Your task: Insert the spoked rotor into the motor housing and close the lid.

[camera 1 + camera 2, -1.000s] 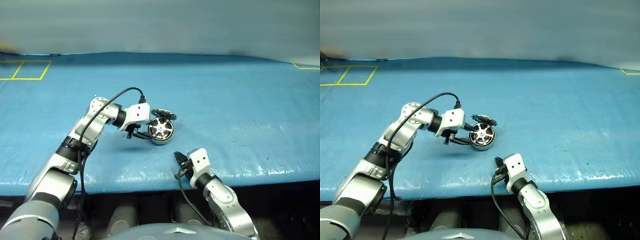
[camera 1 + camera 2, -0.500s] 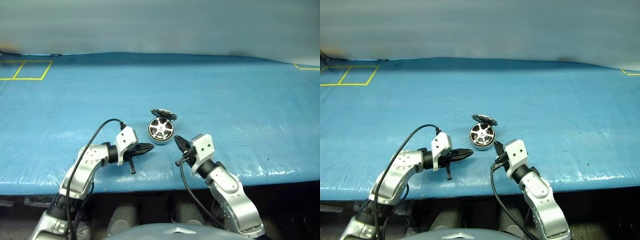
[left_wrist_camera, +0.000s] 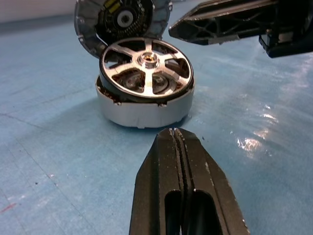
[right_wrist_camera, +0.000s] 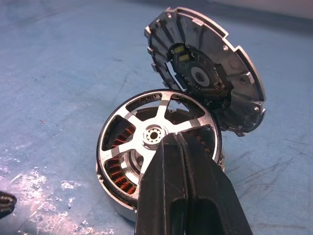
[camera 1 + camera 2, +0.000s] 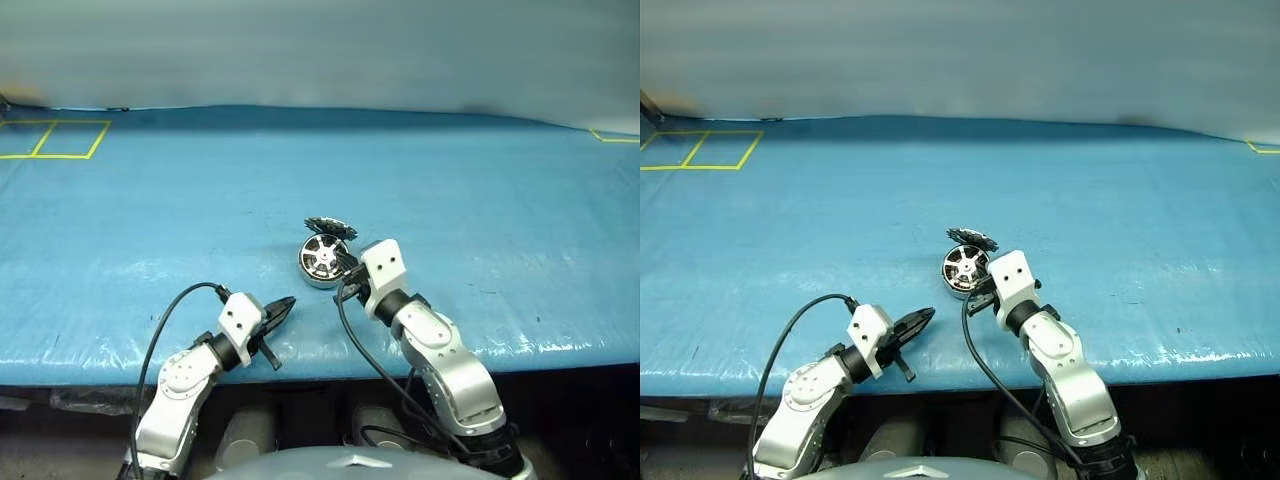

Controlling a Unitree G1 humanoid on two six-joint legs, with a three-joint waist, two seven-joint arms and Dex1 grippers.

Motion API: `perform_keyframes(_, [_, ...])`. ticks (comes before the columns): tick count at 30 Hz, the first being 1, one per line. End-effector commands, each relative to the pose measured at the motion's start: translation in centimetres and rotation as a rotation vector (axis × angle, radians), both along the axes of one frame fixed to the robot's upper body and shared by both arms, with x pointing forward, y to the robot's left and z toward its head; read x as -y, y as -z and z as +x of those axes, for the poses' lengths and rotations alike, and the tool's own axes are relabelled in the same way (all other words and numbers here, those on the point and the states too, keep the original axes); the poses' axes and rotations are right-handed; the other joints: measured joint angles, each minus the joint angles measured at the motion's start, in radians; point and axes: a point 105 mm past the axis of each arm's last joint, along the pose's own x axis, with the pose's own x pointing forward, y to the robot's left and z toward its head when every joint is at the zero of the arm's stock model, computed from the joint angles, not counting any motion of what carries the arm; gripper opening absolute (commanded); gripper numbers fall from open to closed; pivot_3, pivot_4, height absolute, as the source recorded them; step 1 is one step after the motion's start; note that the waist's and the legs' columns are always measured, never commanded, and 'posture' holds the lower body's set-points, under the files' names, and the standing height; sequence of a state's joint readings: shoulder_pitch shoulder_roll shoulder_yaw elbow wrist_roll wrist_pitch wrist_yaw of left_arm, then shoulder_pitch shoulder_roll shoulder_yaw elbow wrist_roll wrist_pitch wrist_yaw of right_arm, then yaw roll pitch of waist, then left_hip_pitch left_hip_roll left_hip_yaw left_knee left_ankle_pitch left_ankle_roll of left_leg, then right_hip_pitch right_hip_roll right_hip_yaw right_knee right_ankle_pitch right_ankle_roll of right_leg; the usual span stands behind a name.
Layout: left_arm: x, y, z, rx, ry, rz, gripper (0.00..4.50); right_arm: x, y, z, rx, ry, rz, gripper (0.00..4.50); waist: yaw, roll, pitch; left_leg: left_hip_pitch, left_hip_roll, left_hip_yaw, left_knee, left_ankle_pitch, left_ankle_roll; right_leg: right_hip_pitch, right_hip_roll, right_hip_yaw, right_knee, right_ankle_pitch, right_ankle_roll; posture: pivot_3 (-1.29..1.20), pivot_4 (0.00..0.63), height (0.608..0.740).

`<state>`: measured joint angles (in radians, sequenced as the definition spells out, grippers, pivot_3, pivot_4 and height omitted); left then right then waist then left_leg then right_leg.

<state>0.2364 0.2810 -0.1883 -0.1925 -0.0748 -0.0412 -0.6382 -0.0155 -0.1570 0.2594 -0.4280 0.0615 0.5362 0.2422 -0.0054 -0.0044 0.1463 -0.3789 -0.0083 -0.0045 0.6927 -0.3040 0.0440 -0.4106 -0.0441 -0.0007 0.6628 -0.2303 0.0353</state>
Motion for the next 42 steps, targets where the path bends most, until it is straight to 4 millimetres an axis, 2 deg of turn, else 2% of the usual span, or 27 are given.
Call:
perform_keyframes(1, [0.5,-0.4,0.0,0.020,-0.005,-0.026,0.04,-0.6,-0.7,0.4,0.031,-0.013,0.002,0.00,-0.003,0.000,0.000,0.000,0.000,0.000,0.000,0.000,0.000,0.000,0.000,0.000,0.000,0.000,0.000,0.00,0.150,0.740])
perform_keyframes(11, [0.7,0.7,0.3,-0.021,-0.002,-0.023,0.04,-1.7,-1.1,1.2,0.049,-0.033,0.007,0.00,-0.006,0.000,0.000,0.000,0.000,0.000,-0.001,0.000,0.000,0.000,0.000,-0.002,-0.001,0.000,0.000,0.00,0.150,0.740])
perform_keyframes(20, [0.8,1.4,0.4,-0.032,0.002,-0.004,0.04,-1.8,0.1,2.5,0.009,-0.016,-0.025,0.00,-0.006,0.000,0.000,0.000,0.000,0.000,-0.001,0.000,0.000,0.000,0.000,-0.002,-0.001,0.000,0.000,0.00,0.150,0.740])
perform_keyframes(25, [0.8,1.5,0.3,-0.035,-0.002,-0.003,0.04,-1.9,-0.5,2.9,0.027,-0.020,-0.017,0.00,-0.005,0.000,0.000,0.000,0.000,0.000,-0.001,0.000,0.000,0.000,0.000,-0.002,-0.001,0.000,0.000,0.00,0.150,0.740])
perform_keyframes(28, [0.8,1.5,0.3,-0.034,-0.004,-0.004,0.04,-2.1,-1.0,2.5,0.024,-0.040,0.020,0.00,-0.005,0.000,0.000,0.000,0.000,0.000,-0.002,0.000,0.000,0.000,0.000,-0.002,-0.001,0.000,0.000,0.00,0.150,0.740])
perform_keyframes(30, [0.8,1.5,0.3,-0.035,-0.004,-0.002,0.04,-2.2,-0.8,2.1,-0.001,-0.055,0.043,0.00,-0.005,0.000,0.000,0.000,0.000,0.000,-0.002,0.000,0.000,0.000,0.000,-0.002,-0.001,0.000,0.000,0.00,0.150,0.740])
perform_keyframes(37, [0.9,1.2,0.5,-0.012,-0.004,-0.001,0.04,-2.6,2.1,1.3,-0.114,-0.075,0.017,0.00,-0.006,0.001,0.000,0.000,0.000,0.000,-0.002,0.000,0.000,0.000,-0.001,-0.002,-0.001,0.000,0.000,0.00,0.150,0.740])
perform_keyframes(42, [0.8,0.9,0.7,0.010,-0.019,-0.008,0.04,-2.3,1.8,1.5,-0.099,-0.057,0.027,0.00,-0.006,0.001,0.000,0.001,0.001,0.000,-0.002,0.000,0.000,0.000,-0.001,-0.002,-0.001,0.000,0.000,0.00,0.150,0.740])
